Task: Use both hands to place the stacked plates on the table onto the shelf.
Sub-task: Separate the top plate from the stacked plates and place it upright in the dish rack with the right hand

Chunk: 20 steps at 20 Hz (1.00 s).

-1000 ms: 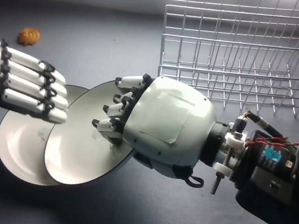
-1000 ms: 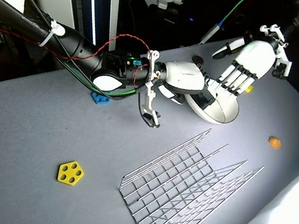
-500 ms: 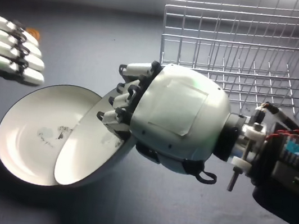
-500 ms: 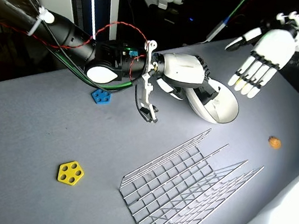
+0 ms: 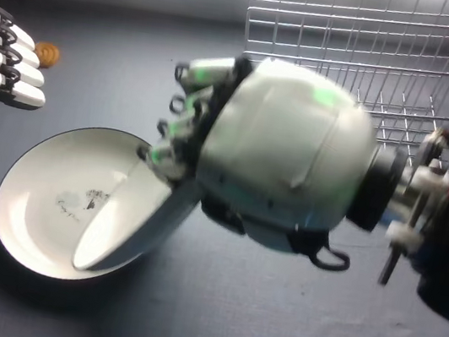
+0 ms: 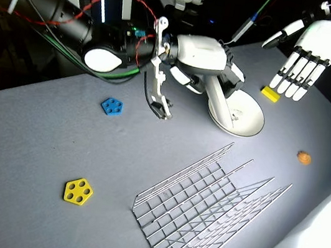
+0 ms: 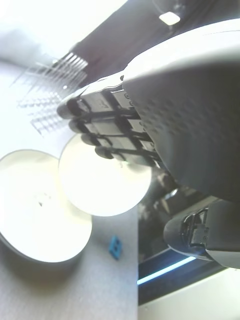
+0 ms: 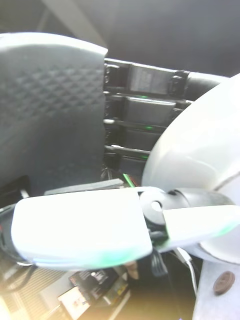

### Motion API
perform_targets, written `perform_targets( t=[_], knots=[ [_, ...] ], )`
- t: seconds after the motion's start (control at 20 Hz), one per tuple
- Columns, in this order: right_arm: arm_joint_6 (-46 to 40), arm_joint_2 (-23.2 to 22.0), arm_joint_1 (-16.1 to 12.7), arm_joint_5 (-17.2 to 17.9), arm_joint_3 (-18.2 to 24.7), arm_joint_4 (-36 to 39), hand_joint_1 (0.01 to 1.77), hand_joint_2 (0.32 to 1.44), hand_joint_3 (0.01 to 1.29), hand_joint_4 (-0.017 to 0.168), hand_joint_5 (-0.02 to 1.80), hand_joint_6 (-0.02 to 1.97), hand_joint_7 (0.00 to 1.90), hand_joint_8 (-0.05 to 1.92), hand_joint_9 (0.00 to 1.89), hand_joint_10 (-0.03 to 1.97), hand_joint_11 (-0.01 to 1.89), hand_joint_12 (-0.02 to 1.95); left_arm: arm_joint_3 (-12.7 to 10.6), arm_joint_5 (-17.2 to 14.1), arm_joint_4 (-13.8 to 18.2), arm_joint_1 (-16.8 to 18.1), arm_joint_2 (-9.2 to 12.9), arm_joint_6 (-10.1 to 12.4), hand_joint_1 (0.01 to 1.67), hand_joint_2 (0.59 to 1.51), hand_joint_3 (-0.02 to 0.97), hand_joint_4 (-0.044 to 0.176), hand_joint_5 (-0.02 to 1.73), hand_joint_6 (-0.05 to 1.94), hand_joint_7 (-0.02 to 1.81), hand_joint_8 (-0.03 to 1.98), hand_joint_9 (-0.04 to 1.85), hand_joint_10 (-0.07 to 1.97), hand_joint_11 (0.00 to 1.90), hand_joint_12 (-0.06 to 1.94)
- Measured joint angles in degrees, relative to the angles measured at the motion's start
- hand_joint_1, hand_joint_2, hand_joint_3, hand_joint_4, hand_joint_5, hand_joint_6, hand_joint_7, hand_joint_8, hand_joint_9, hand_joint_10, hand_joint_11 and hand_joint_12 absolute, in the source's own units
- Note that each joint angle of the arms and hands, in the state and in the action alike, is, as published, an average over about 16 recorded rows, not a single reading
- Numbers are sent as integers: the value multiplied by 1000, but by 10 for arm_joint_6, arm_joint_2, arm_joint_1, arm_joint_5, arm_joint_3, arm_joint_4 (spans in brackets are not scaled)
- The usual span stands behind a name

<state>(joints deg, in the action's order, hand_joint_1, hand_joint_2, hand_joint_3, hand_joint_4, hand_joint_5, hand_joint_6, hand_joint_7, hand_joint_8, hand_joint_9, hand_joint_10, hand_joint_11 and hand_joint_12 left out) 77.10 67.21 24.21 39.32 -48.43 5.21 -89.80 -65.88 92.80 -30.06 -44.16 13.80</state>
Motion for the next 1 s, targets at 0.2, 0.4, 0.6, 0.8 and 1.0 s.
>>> perform_targets(
  t=[0.2, 0.4, 0.6, 0.8, 1.0],
  knots=[
    [-16, -42, -34, -31, 39, -17, 1234, 1029, 12, 18, 916, 1037, 976, 977, 944, 623, 586, 1344, -4, -2, 6, 4, -1, -1, 16, 1103, 21, 2, 67, 21, 95, 1, 91, 3, 14, 268],
    [-47, -84, -72, -62, 69, -42, 1234, 1030, 12, 19, 916, 1041, 975, 981, 944, 618, 584, 1345, -7, -4, 8, 5, -3, -4, 16, 1103, 21, 2, 69, 21, 96, 2, 92, 3, 14, 270],
    [-80, -123, -105, -90, 88, -75, 1233, 1030, 12, 19, 914, 1049, 973, 990, 940, 621, 583, 1355, -7, -5, 8, 6, -6, -8, 16, 1103, 22, 3, 71, 20, 94, 3, 88, 3, 14, 259],
    [-113, -156, -132, -108, 97, -105, 1233, 1029, 12, 19, 913, 1058, 969, 1000, 938, 628, 588, 1366, -8, -6, 8, 6, -10, -12, 16, 1103, 22, 3, 70, 20, 93, 3, 88, 3, 14, 254],
    [-134, -179, -147, -120, 99, -134, 1233, 1029, 12, 19, 911, 1067, 963, 1008, 936, 637, 593, 1374, -9, -5, 8, 4, -15, -17, 16, 1104, 22, 3, 78, 20, 99, 3, 93, 3, 14, 270]
  ],
)
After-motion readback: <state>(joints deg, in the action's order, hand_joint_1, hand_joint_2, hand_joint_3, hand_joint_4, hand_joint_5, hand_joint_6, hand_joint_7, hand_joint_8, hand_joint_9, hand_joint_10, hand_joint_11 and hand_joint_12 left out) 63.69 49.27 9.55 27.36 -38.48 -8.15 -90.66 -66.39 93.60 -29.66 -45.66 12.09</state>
